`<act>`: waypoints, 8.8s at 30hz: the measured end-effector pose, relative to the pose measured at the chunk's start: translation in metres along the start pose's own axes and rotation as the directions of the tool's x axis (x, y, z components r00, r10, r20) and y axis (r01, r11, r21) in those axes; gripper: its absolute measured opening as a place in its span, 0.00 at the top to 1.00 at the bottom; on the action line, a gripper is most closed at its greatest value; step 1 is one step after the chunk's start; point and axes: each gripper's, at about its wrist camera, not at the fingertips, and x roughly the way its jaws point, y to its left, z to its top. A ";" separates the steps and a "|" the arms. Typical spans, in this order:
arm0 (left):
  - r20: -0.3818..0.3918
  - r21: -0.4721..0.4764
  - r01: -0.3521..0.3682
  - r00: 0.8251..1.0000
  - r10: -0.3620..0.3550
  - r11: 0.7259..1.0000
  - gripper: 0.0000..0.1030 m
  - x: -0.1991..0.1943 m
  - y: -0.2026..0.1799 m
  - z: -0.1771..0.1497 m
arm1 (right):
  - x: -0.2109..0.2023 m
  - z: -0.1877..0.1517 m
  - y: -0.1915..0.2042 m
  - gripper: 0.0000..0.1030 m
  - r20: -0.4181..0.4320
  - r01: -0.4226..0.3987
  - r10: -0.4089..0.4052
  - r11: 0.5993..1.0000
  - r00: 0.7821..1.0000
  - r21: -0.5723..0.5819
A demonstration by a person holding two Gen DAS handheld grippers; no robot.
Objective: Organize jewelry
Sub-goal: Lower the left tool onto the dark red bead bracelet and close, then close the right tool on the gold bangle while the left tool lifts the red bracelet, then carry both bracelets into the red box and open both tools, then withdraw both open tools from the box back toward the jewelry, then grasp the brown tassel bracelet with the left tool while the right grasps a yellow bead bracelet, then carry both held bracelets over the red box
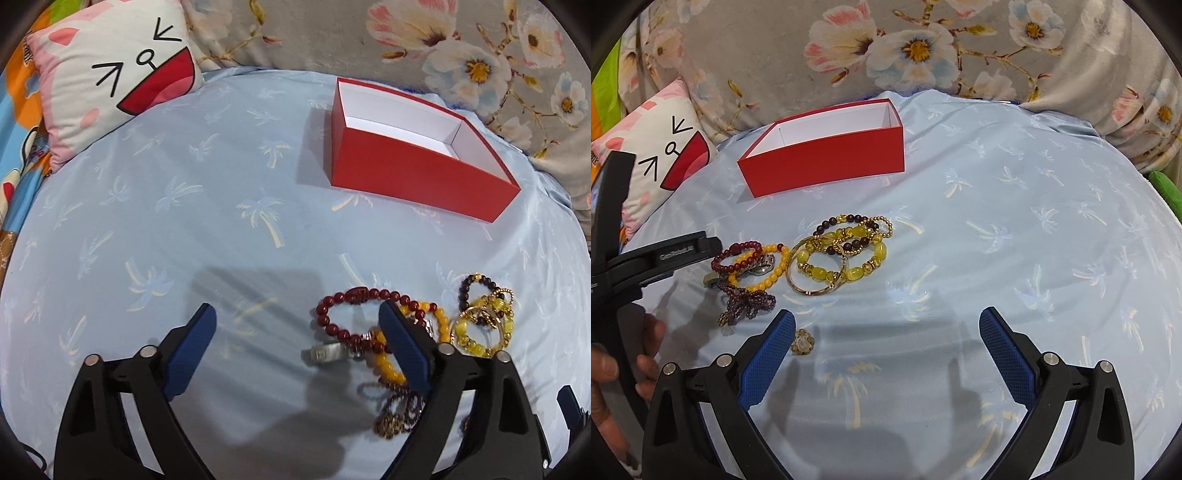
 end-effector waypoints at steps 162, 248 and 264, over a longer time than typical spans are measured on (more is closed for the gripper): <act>0.017 0.244 0.204 0.977 -0.214 0.948 0.44 -0.035 -0.048 -0.068 | 0.000 0.007 -0.038 0.61 -0.002 -0.221 0.221 0.974 0.975 0.039; 0.190 0.252 0.273 0.927 -0.324 0.928 0.94 -0.101 -0.058 0.104 | -0.014 0.191 -0.023 0.91 0.170 -0.282 0.285 0.958 0.943 -0.045; 0.104 0.207 0.262 0.952 -0.287 0.943 0.94 0.013 -0.068 0.168 | 0.123 0.237 0.015 0.91 0.015 -0.311 0.311 0.950 0.950 -0.003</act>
